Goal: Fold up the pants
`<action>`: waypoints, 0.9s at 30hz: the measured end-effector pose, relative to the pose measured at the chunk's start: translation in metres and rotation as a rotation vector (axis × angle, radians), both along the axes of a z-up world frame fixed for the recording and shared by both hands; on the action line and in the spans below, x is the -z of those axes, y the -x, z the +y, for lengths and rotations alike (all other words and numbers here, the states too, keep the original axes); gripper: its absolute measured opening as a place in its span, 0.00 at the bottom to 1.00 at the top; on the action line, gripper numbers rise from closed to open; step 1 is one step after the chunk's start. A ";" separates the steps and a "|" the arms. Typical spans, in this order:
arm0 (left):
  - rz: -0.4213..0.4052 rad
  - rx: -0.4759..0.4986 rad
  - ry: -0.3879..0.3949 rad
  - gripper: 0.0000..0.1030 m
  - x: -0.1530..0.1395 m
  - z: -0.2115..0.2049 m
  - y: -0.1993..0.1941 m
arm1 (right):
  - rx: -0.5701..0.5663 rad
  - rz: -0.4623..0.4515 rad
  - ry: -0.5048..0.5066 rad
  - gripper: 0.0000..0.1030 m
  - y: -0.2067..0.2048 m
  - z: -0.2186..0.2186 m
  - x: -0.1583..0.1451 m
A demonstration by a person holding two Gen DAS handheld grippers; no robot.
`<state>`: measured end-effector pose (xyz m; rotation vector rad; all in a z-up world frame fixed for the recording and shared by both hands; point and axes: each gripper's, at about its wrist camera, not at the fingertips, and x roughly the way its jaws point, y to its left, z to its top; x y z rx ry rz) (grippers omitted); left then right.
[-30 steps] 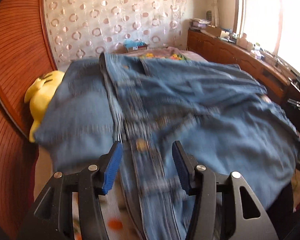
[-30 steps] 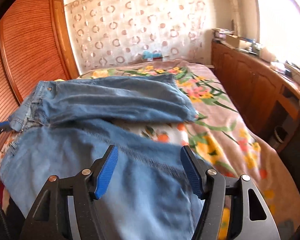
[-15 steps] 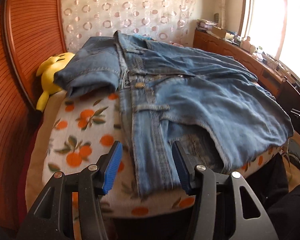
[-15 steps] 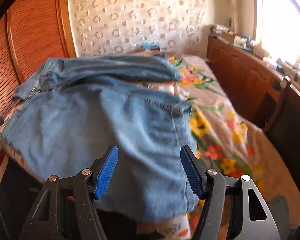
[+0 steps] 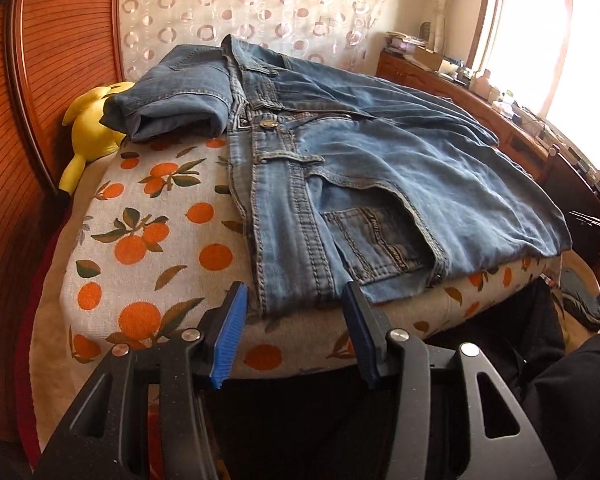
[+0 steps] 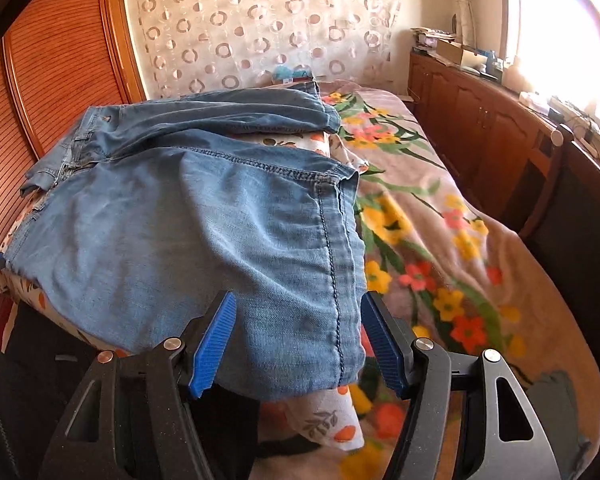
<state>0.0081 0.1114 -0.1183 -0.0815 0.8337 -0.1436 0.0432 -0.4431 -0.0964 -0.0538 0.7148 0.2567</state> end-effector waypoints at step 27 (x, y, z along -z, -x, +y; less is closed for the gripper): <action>-0.092 0.006 0.013 0.01 -0.033 -0.014 -0.003 | -0.086 0.120 0.016 0.65 0.004 -0.018 0.019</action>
